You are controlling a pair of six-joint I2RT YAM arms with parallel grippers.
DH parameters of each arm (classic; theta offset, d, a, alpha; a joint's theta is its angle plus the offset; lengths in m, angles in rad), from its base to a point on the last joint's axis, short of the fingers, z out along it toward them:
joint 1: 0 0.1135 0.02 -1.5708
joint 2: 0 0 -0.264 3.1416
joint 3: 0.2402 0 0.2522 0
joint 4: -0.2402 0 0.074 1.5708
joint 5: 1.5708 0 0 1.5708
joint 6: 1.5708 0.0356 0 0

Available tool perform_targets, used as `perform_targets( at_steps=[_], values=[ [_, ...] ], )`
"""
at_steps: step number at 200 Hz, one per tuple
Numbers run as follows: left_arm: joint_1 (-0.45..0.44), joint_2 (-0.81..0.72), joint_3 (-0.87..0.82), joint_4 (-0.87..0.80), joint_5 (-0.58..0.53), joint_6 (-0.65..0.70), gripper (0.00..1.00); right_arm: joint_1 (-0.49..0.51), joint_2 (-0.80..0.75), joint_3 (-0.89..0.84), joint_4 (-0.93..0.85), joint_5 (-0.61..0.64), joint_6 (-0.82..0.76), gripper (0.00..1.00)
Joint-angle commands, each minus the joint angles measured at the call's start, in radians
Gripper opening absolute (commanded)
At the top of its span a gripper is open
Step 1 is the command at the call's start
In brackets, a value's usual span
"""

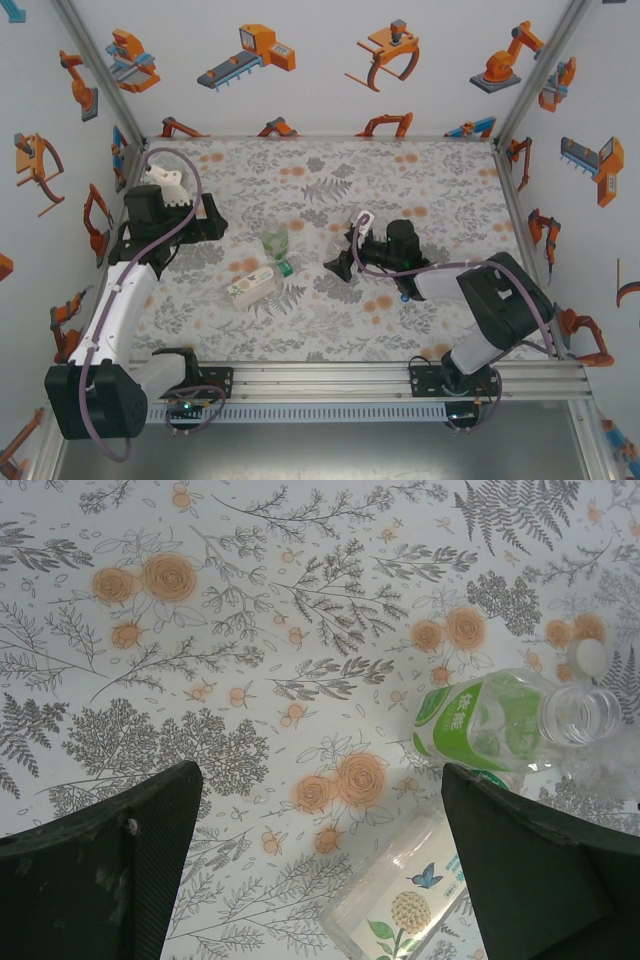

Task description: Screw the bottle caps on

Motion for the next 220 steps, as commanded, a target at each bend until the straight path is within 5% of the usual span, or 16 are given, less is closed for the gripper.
perform_targets(
  at_steps=[1, 121, 167, 220],
  values=[
    [-0.004, -0.008, -0.015, -0.017, -0.008, 0.023, 0.97, 0.01, 0.013, 0.031, 0.071, -0.026, 0.024, 0.78],
    [-0.007, -0.024, 0.006, -0.06, -0.066, 0.014, 0.97, 0.017, -0.078, -0.006, 0.063, 0.02, 0.092, 0.51],
    [-0.017, -0.083, 0.01, -0.091, -0.03, 0.026, 0.97, 0.017, -0.282, -0.01, -0.179, 0.053, 0.1, 0.44],
    [-0.12, -0.124, 0.078, -0.06, 0.101, -0.024, 1.0, 0.016, -0.515, 0.157, -0.687, 0.146, 0.111, 0.33]
  ],
)
